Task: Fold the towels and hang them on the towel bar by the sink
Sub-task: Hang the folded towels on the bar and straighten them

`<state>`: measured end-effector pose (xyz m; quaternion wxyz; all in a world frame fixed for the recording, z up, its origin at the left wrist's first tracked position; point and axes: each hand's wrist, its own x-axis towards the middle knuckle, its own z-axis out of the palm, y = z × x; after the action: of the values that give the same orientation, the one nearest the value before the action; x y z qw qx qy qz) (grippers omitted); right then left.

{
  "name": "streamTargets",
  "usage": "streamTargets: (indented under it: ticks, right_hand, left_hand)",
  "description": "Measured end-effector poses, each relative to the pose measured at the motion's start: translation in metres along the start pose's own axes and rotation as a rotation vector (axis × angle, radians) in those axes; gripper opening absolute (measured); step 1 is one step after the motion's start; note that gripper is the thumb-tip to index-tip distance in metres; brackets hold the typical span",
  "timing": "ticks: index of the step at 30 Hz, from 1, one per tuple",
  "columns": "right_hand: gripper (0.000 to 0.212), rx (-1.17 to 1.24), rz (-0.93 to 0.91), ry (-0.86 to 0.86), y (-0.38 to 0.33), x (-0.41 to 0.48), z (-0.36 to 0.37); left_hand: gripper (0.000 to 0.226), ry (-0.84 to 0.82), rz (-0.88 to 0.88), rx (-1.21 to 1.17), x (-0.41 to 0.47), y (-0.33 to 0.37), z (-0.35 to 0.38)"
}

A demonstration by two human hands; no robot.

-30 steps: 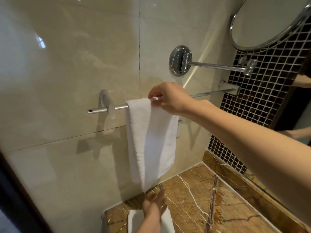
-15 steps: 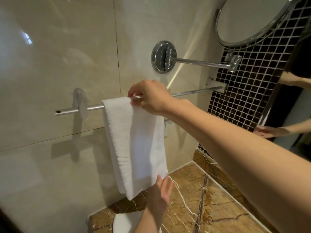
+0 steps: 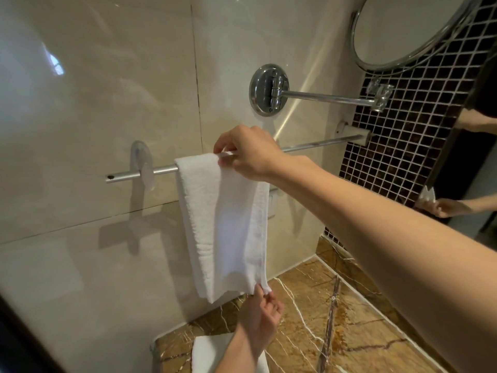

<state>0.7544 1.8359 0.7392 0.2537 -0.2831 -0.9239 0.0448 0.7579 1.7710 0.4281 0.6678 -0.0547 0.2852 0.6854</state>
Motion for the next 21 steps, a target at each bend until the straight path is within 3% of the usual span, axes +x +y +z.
streamTargets:
  ticks: [5, 9, 12, 21]
  right_hand:
    - [0.020, -0.011, 0.003, -0.012, -0.001, 0.001, -0.001]
    - [0.020, -0.011, 0.001, -0.021, -0.001, 0.001, -0.001]
    - [0.020, -0.014, -0.003, -0.019, 0.000, 0.001, -0.002]
    - [0.019, -0.020, -0.006, -0.013, -0.001, 0.001, -0.001]
  left_hand:
    - [0.014, -0.031, 0.001, -0.110, -0.006, 0.005, 0.003]
    - [0.017, -0.048, 0.018, -0.138, -0.005, 0.013, 0.003]
    - [0.006, -0.007, 0.090, -0.119, -0.002, 0.016, 0.006]
    - [0.012, 0.061, 0.117, 0.009, 0.006, 0.023, -0.003]
